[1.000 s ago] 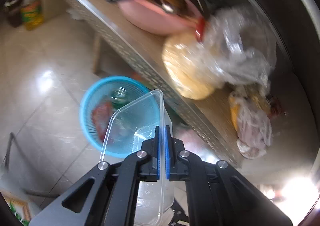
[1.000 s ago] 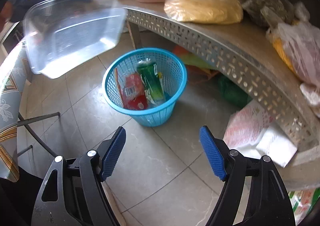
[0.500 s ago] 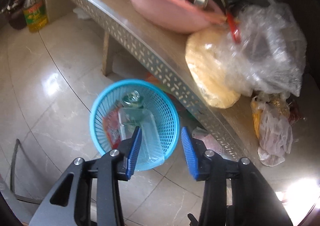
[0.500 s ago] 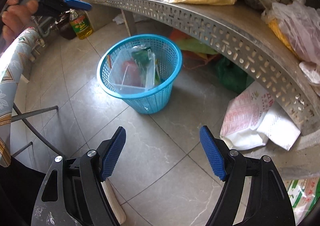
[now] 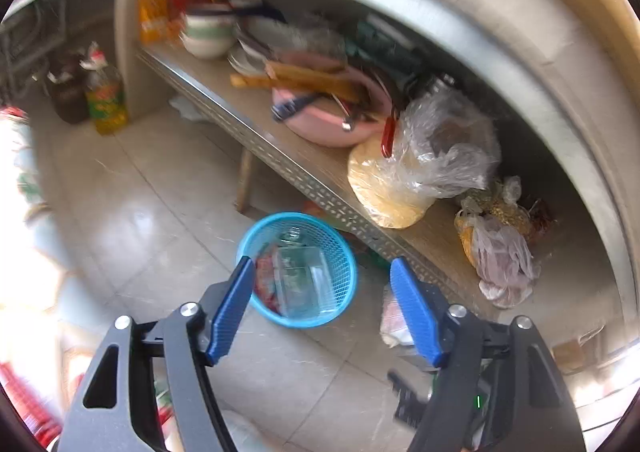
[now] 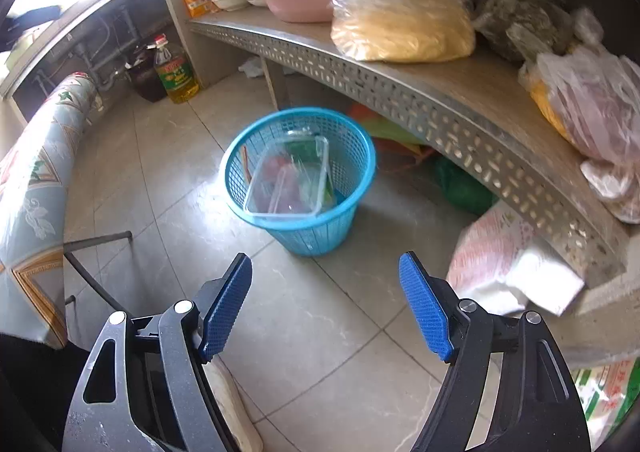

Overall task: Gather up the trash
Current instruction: 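Move both tools back from the wastebasket toward the table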

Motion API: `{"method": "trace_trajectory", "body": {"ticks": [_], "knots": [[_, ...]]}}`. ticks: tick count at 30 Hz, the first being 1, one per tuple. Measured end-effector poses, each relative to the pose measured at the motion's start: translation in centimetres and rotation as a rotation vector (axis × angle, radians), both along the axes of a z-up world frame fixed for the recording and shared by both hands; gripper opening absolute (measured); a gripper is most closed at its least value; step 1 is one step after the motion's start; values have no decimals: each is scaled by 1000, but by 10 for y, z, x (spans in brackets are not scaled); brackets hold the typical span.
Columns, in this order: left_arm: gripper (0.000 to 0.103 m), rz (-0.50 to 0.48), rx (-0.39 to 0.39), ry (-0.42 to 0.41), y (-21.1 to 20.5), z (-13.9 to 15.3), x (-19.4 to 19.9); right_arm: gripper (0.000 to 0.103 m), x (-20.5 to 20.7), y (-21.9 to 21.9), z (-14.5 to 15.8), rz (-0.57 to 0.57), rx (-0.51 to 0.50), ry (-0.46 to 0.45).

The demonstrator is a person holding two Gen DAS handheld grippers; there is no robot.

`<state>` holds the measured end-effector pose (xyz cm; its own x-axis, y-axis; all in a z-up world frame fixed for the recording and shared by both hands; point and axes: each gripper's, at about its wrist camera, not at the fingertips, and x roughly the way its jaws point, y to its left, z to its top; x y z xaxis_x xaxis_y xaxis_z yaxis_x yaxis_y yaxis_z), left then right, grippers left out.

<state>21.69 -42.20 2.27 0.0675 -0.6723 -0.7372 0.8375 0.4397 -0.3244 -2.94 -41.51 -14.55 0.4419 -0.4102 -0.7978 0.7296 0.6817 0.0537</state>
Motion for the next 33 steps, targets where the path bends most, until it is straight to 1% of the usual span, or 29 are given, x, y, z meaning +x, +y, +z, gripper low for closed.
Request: {"method": "trace_trajectory", "body": {"ticks": [3,5,6,8,11,14,16,19,21,23,24,25,27,29,32,33], "knots": [[75,29,-39,-54,56,21,-9,72,23,-5,-11,59,-17,12],[75,48,-66,-71,96,29,-13,65,45,-10,-26,119,-42,52],[76,62,-72,-76,114,31,-13,64,59,-12,-35,160,-66,84],[76,88,-76,-88,149,34,-16,57,82,-17,-51,225,-87,137],[76,141,-86,-83,195,36,-14,52,117,-24,-74,342,-98,203],[76,200,-97,-65,231,34,-9,52,144,-30,-90,423,-111,261],[76,237,-89,-54,249,30,-4,52,160,-34,-102,477,-110,306],[76,269,-85,-47,264,26,2,51,181,-37,-119,538,-109,370],[76,286,-85,-42,269,24,4,47,191,-39,-130,562,-109,408],[76,292,-91,-29,271,22,5,36,198,-38,-141,580,-103,446],[76,292,-92,-27,272,22,6,35,199,-38,-146,588,-97,461],[76,293,-91,-30,273,21,6,30,198,-37,-149,595,-89,467],[76,297,-85,-37,275,20,6,27,196,-34,-151,605,-94,465],[76,297,-86,-42,274,20,4,21,194,-32,-151,614,-93,459],[76,286,-93,-36,272,20,3,16,187,-31,-142,599,-89,415],[76,284,-94,-38,271,20,3,16,185,-35,-137,585,-75,392]]}}
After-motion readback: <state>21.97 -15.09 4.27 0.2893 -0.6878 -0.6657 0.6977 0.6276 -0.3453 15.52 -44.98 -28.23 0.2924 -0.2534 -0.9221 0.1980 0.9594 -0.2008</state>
